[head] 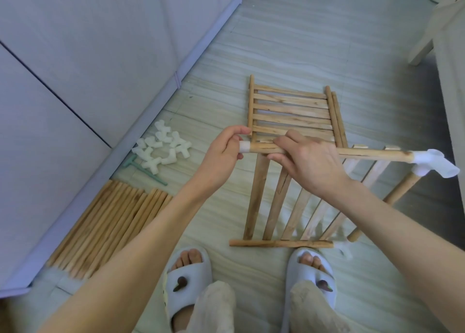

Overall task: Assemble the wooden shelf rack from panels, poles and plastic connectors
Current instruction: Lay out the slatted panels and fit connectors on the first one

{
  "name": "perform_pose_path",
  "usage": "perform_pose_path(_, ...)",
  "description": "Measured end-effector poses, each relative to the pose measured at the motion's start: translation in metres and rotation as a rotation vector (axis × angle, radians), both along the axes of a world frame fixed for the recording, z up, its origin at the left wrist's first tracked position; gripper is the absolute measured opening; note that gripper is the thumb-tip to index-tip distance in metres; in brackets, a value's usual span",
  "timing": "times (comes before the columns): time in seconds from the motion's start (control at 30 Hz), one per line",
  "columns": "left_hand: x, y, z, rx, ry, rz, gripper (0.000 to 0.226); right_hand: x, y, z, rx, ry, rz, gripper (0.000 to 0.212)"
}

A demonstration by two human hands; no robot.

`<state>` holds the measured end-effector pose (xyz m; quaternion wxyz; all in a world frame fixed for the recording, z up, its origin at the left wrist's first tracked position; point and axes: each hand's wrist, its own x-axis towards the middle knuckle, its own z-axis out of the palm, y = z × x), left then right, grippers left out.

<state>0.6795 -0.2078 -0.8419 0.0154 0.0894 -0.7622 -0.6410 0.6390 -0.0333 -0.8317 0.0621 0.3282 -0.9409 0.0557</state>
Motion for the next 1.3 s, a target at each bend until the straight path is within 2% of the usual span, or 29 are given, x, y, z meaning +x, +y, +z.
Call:
perform_pose_path(0.17, 0.002, -0.003, -0.002, 0.114, -0.005, -0.031, 0.033, 0.003, -0.002, 0.0, -0.004, -0.015, -0.016, 0.042)
perform_pose_path(0.3, 0.008, -0.008, -0.005, 0.231, -0.053, -0.074, 0.032, 0.01, -0.003, 0.0, 0.019, 0.034, -0.028, 0.05)
perform_pose_path(0.43, 0.012, -0.014, -0.007, 0.262, -0.079, -0.077, 0.029, 0.014, -0.02, 0.004, 0.219, -0.008, -0.105, 0.07)
perform_pose_path(0.53, 0.015, -0.027, -0.011, 0.255, -0.093, -0.014, 0.029, 0.008, -0.037, 0.006, 0.154, -0.094, -0.065, 0.06)
perform_pose_path(0.63, 0.023, -0.052, -0.025, 0.237, -0.127, 0.142, 0.028, 0.004, -0.051, 0.006, 0.135, -0.118, 0.049, 0.05)
perform_pose_path(0.77, 0.046, -0.095, -0.074, 0.046, -0.339, 0.333, 0.028, -0.013, -0.066, 0.02, 0.081, -0.002, 0.088, 0.046)
perform_pose_path(0.9, 0.075, -0.13, -0.129, -0.111, -0.581, 0.363, 0.035, -0.023, -0.087, 0.026, -0.003, 0.068, 0.098, 0.04)
perform_pose_path(1.13, 0.089, -0.135, -0.192, -0.665, -0.729, 0.015, 0.037, -0.026, -0.093, 0.004, -0.024, 0.087, 0.071, 0.038)
perform_pose_path(1.3, 0.084, -0.119, -0.208, -1.002, -0.732, -0.057, 0.034, -0.032, -0.094, -0.001, -0.062, 0.122, 0.072, 0.038)
